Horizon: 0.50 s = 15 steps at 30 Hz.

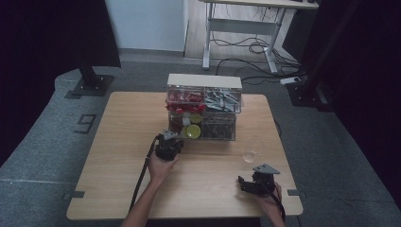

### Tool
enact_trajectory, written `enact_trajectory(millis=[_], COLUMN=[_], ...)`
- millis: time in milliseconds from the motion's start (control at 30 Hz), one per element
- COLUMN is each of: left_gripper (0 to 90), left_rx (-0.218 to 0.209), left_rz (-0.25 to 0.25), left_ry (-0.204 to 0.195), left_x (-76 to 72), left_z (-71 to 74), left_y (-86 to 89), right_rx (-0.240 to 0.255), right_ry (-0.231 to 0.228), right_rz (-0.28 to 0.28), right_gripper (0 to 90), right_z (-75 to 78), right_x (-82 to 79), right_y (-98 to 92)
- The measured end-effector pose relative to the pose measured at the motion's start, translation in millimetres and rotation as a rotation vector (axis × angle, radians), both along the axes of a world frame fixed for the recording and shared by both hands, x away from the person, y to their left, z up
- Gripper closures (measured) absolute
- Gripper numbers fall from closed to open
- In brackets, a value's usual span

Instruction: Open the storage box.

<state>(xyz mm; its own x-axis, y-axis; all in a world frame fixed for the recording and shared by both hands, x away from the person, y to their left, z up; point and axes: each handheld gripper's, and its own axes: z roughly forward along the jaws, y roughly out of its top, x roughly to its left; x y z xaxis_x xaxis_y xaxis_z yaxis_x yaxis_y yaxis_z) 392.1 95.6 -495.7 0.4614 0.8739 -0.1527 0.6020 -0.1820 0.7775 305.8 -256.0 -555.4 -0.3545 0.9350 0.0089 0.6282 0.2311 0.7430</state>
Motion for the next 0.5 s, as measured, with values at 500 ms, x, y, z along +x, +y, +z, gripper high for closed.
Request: enact_trajectory(millis=[500], left_gripper=[90.0], left_rx=[-0.012], left_rz=[0.011], left_ry=[-0.016], left_x=[4.6], left_z=[9.5], left_y=[2.7], right_rx=[0.0], right_ry=[0.0], right_rz=[0.0], right_gripper=[14.9], right_z=[0.0], right_x=[0.0], right_y=[0.0])
